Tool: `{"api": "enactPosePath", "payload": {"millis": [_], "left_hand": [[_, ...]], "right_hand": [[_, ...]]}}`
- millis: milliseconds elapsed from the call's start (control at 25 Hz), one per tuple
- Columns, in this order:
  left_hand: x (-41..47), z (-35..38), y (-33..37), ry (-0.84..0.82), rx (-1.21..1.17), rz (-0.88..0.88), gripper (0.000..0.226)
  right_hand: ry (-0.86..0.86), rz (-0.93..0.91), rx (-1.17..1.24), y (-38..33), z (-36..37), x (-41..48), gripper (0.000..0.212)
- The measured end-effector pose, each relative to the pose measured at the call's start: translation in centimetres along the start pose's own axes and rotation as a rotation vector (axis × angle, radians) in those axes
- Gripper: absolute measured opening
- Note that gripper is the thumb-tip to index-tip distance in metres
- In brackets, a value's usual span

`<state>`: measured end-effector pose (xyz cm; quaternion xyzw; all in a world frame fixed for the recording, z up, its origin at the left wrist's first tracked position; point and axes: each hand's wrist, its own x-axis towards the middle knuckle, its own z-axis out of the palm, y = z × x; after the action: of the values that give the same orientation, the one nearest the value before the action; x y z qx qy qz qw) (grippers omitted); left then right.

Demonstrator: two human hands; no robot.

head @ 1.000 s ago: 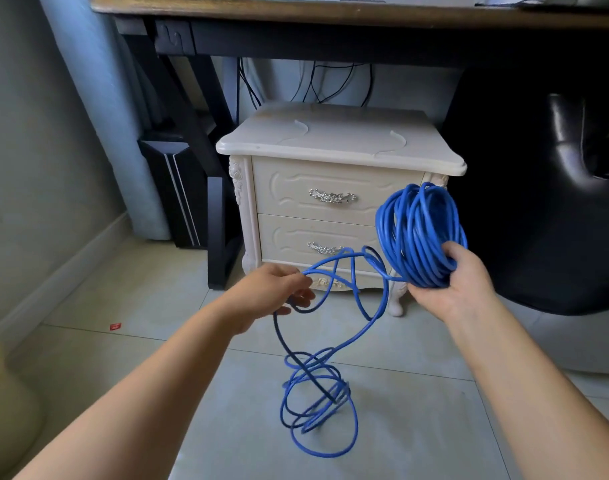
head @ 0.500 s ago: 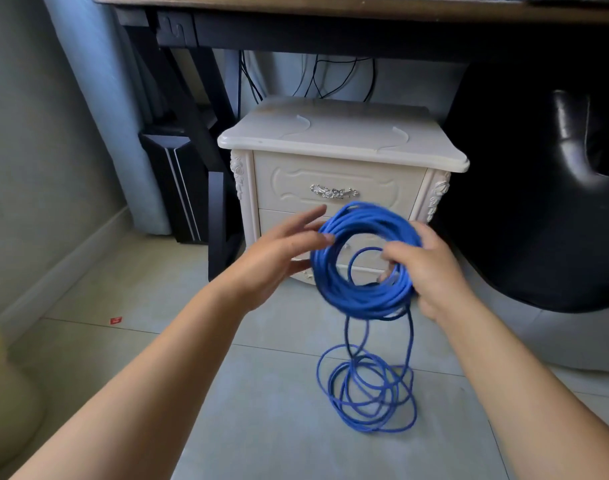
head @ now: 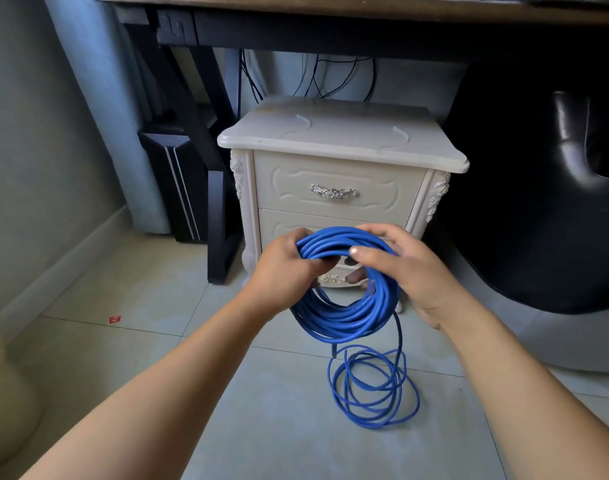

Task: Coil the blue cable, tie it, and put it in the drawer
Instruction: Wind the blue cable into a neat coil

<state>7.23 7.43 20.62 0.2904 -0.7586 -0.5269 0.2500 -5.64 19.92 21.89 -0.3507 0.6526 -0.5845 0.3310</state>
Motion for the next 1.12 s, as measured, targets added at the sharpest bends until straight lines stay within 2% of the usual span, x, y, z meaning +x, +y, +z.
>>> {"api": "enactPosePath", "payload": {"millis": [80,160,280,360,480,600,680,760,800,880,1000,1040,1120], "left_hand": [[0.1,0.2,0.1,0.031,-0.165,-0.068,0.012],[0.3,0.4,0.1,0.07,-0.307,-0.139,0.007],[0.5,0.6,0.2,0.152,-0.461,-0.273,0.007],[0.3,0.7,0.2,0.177,-0.53,-0.37,0.009],[-0.2,0.6,0.5,0.047,-0.551,-0.473,0.016],[-0.3,0.3,0.9,-0.224,-0.666,-0.485,0.046],[0.0,0.1,0.3,-0.26,-0.722,-0.478,0.062],[0.3,0.4,-0.4,-0.175,-0.595,-0.438,0.043],[0.2,0.4,-0.7,-0.164,-0.419,-0.38,0.031],[-0.1,0.5,-1.1,-0.247,-0.099,-0.215,0.019],[-1.1,0.8,-1.0,-0.502,-0.014,-0.081,0.03],[-1.4,1.2,-1.0,-0.531,0.037,-0.046,0.034],[-1.5,2.4,-1.8,-0.42,0.215,0.054,0.044]], "right_hand": [[-0.046,0.089,0.112,0.1,-0.5,0.1,0.044],[-0.053,0.137,0.071,0.5,-0.7,0.1,0.054],[-0.041,0.119,0.033,1.0,-0.3,0.0,0.065],[0.0,0.11,0.121,1.2,0.5,-0.1,0.062],[0.188,0.119,0.247,2.0,1.3,0.6,0.024],[0.34,0.26,0.412,2.3,0.7,1.0,0.024],[0.351,0.344,0.51,2.2,0.1,1.1,0.023],[0.332,0.379,0.594,2.4,-0.4,1.1,0.023],[0.32,0.384,0.639,2.6,-0.5,1.1,0.022],[0.307,0.387,0.699,2.7,-0.7,1.1,0.018],[0.301,0.377,0.759,2.5,-0.6,0.8,0.011],[0.302,0.377,0.78,2.4,-0.5,0.8,0.011],[0.298,0.383,0.821,2.4,-0.1,0.6,0.012]]}}
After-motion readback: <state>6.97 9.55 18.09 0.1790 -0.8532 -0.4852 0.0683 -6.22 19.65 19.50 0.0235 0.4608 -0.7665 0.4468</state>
